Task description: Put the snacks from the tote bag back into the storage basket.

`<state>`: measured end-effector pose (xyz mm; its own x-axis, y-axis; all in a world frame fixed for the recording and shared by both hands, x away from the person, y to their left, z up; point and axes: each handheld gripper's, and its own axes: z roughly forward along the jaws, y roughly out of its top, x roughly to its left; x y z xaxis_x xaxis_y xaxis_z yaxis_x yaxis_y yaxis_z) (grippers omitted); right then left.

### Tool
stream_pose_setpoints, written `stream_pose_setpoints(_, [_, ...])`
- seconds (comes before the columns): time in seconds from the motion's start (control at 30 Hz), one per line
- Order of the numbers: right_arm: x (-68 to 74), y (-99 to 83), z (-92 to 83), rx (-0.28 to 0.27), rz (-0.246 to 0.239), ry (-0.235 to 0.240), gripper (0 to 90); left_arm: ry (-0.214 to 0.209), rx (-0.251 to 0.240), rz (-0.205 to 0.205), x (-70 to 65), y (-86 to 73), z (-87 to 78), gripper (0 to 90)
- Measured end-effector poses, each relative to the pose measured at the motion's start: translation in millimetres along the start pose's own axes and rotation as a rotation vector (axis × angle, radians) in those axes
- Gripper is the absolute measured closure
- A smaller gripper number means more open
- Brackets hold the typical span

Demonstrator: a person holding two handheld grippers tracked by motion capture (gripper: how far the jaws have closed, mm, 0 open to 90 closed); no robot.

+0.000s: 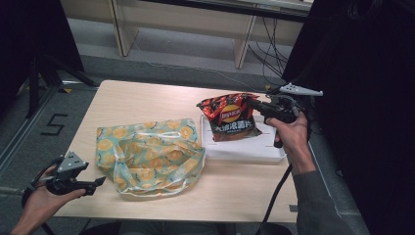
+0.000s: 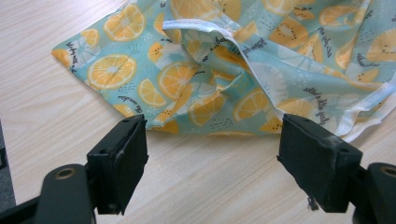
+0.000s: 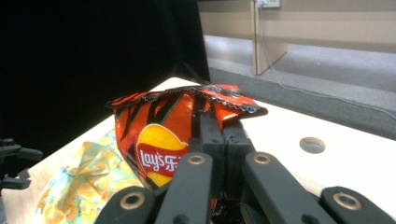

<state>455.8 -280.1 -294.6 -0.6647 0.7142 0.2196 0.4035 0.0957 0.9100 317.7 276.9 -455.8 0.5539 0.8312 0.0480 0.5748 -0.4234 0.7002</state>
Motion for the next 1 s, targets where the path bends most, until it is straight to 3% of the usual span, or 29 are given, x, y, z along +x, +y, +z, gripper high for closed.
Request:
stream_pose_setpoints(0.07, [-4.3,-4.0,2.3,0.003,-0.003,-0.002,90.0,0.007,0.005,0.017,1.2,0.5,-0.8,23.1])
stream_pose_setpoints(0.1, [-4.2,-5.6,2.5,0.019,0.023,-0.006,90.0,0.007,0.005,0.016,1.4,0.5,-0.8,23.0])
stream_pose_setpoints(0.13, [-7.7,-8.2,5.0,0.006,-0.003,-0.004,90.0,0.007,0.005,0.015,1.6,0.3,-0.6,23.0])
stream_pose_setpoints(0.17, [-6.9,-10.0,5.5,0.021,0.030,-0.011,90.0,0.007,0.006,0.014,1.6,0.0,-0.4,23.0])
stream_pose_setpoints(0.23, [-11.7,-15.0,9.3,0.016,0.008,-0.012,90.0,0.009,0.007,0.016,1.8,0.2,-0.4,23.0])
stream_pose_setpoints(0.33, [-13.0,-22.7,12.5,0.035,0.062,-0.005,90.0,0.007,0.012,0.016,2.0,0.0,-0.2,23.0])
stream_pose_setpoints(0.5, [-14.1,-37.1,18.1,0.039,0.060,0.004,90.0,0.005,0.016,0.016,1.1,-0.4,1.9,23.1])
stream_pose_setpoints(0.53, [-13.0,-39.6,18.5,0.046,0.085,0.008,90.0,0.006,0.016,0.017,0.7,-0.4,2.3,23.0])
stream_pose_setpoints(0.7, [-16.6,-51.1,22.1,0.045,0.095,0.020,90.0,0.001,-0.005,-0.015,-1.7,-0.8,3.7,23.1])
stream_pose_setpoints(0.73, [-14.5,-52.2,21.2,0.061,0.136,0.022,90.0,0.002,0.014,0.018,0.3,-0.4,2.5,23.0])
stream_pose_setpoints(0.77, [-17.7,-53.9,22.4,0.058,0.104,0.014,90.0,-0.006,0.010,-0.006,-0.6,-0.8,3.8,23.0])
stream_pose_setpoints(0.8, [-15.1,-54.1,21.3,0.077,0.138,0.016,90.0,-0.003,0.011,0.000,-0.5,-0.8,3.6,23.0])
stream_pose_setpoints(0.87, [-19.9,-54.7,21.4,0.060,0.092,-0.009,90.0,0.002,0.015,0.018,0.0,-0.7,3.4,23.0])
stream_pose_setpoints(0.9, [-22.1,-55.4,21.3,0.062,0.086,-0.017,90.0,0.001,0.003,0.001,-1.5,-1.0,4.2,23.0])
stream_pose_setpoints(0.93, [-23.0,-55.0,20.7,0.073,0.104,-0.021,90.0,0.001,0.019,0.021,-0.1,-0.5,2.9,23.0])
stream_pose_setpoints(1.0, [-27.1,-56.4,20.8,0.082,0.111,-0.047,90.0,0.005,-0.003,-0.005,-1.4,-0.9,4.6,23.0])
